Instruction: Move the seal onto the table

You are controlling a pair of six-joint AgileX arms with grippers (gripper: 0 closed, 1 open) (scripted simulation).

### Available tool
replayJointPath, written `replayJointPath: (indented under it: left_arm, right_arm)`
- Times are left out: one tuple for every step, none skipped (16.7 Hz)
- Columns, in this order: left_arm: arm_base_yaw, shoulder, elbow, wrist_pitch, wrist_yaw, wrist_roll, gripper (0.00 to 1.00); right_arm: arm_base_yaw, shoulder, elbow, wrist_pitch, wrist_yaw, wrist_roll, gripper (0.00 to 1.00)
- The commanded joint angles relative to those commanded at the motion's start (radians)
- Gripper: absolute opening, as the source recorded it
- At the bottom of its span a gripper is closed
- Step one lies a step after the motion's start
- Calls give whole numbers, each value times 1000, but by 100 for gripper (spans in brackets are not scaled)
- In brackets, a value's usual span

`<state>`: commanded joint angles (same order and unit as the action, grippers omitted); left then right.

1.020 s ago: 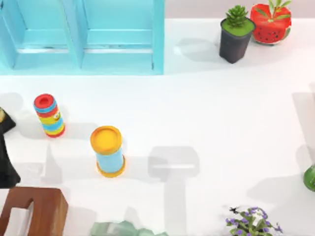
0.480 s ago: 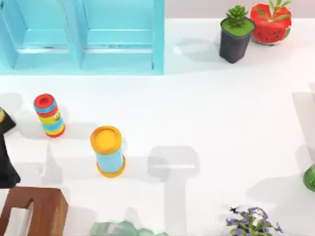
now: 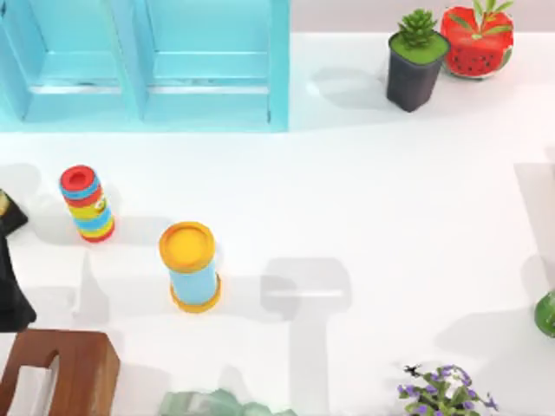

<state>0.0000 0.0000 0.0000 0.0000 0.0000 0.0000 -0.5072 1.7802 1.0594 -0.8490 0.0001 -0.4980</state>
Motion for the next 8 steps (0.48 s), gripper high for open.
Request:
replayJointPath:
  left_arm:
    - [0, 0, 0, 0, 0, 0, 100]
    - [0, 0, 0, 0, 0, 0, 100]
    - [0, 0, 0, 0, 0, 0, 100]
    - [0, 0, 0, 0, 0, 0, 100]
    - [0, 0, 0, 0, 0, 0, 100]
    - [0, 0, 0, 0, 0, 0, 100]
    - [0, 0, 0, 0, 0, 0, 100]
    - [0, 0, 0, 0, 0, 0, 100]
  right_arm:
    - [0, 0, 0, 0, 0, 0, 0]
    - [0, 0, 0, 0, 0, 0, 0]
    - [0, 0, 0, 0, 0, 0, 0]
    - [0, 0, 0, 0, 0, 0, 0]
    - [0, 0, 0, 0, 0, 0, 0]
    - [0, 0, 0, 0, 0, 0, 0]
    - [0, 0, 0, 0, 0, 0, 0]
    - [0, 0, 0, 0, 0, 0, 0]
